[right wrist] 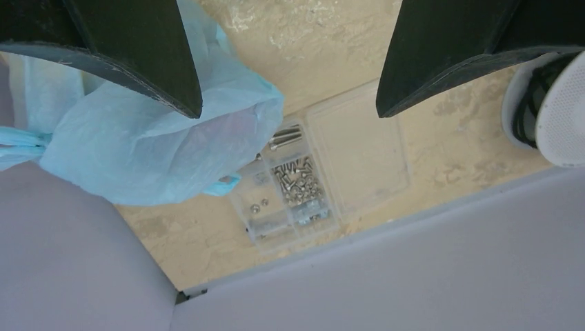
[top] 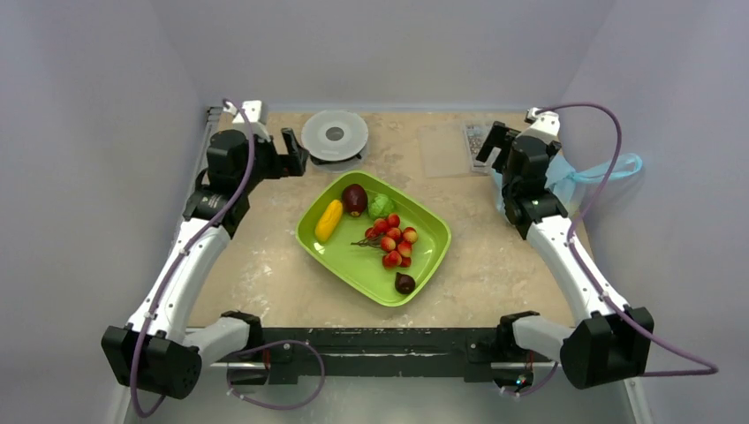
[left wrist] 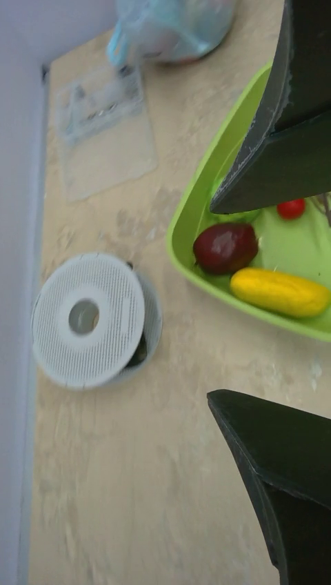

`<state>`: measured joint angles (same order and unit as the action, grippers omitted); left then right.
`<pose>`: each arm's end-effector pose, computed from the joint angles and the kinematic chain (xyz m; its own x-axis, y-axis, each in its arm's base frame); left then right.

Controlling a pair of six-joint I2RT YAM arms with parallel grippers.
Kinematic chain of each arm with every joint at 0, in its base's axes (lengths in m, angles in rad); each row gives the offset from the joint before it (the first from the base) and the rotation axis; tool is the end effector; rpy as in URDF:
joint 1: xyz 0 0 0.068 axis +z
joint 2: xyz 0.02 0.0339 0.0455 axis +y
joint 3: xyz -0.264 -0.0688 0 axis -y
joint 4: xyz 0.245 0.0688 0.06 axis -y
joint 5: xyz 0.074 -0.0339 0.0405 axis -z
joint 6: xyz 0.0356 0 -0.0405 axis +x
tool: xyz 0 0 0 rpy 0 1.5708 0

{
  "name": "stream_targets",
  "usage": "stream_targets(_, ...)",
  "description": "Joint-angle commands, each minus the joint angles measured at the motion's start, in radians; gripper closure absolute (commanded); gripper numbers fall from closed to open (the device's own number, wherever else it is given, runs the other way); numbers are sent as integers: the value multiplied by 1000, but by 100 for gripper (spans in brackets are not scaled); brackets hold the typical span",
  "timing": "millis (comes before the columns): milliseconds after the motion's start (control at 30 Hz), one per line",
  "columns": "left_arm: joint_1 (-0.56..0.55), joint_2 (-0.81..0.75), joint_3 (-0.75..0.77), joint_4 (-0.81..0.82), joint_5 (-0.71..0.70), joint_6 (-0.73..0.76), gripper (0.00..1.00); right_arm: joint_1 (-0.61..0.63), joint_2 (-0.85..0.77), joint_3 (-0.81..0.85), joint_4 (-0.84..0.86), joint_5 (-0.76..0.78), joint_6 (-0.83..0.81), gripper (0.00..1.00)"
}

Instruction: Take the fake fruits out of the plastic bag

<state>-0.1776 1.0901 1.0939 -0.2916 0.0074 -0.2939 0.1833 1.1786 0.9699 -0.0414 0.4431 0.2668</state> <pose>0.2438 -0.0440 0.3774 -0.3206 -0.2368 -0.9171 0.0948 0.9554 -0.2798 0.2723 0.0349 0.3391 -0.1705 0.2106 -0.9626 0.2993 0.9418 0.1531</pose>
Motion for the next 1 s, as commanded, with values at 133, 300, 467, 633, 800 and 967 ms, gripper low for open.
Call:
stream_targets(133, -123, 35, 32, 86, 288, 34, 0, 8, -73, -17, -5, 71, 60, 1)
stream_targets(300, -226, 55, 41, 78, 318, 47, 0, 7, -92, -31, -34, 95, 121, 1)
stream_targets(467, -311, 92, 62, 51, 340, 57, 0, 5, -101, -37, -93, 197, 175, 1)
stream_targets(633, -329, 108, 76, 45, 367, 50, 0, -47, -112, -23, -147, 246, 240, 1)
stream_targets(800, -329, 109, 87, 35, 372, 57, 0, -244, -106, -22, -164, 98, 302, 1)
stream_targets(967, -330, 111, 90, 32, 388, 57, 0, -326, -44, 26, -186, 108, 346, 1)
